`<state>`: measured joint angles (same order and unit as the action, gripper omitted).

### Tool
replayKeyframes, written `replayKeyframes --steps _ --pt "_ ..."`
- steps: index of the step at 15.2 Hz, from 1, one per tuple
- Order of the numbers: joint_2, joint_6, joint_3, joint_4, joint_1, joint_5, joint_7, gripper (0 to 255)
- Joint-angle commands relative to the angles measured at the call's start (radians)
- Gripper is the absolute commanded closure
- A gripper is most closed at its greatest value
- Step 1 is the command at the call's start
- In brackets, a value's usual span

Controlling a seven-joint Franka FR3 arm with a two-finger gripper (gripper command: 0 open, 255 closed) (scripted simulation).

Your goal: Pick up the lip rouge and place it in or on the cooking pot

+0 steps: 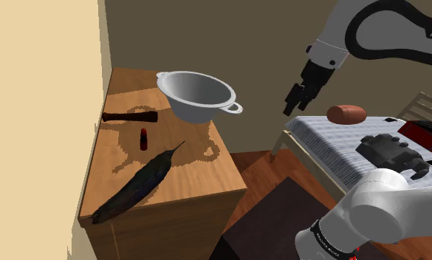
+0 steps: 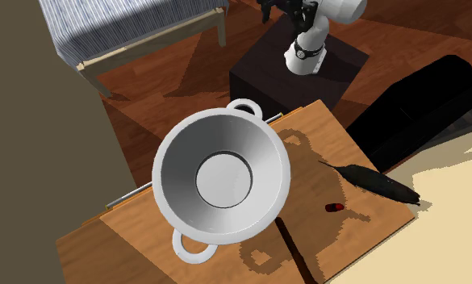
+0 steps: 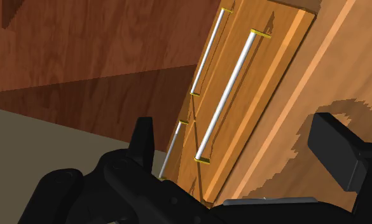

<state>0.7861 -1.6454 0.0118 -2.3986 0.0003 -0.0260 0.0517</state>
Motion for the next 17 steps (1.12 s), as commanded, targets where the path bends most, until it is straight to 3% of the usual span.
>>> replayKeyframes --steps 1,10,17 --pt "0.0 0.0 0.0 0.0 0.0 0.0 0.0 0" --pt "-0.195 -0.173 -0.162 0.046 0.053 0.085 0.187 0" --pt "-0.397 -0.288 -0.281 0.153 0.074 0.092 0.335 0"
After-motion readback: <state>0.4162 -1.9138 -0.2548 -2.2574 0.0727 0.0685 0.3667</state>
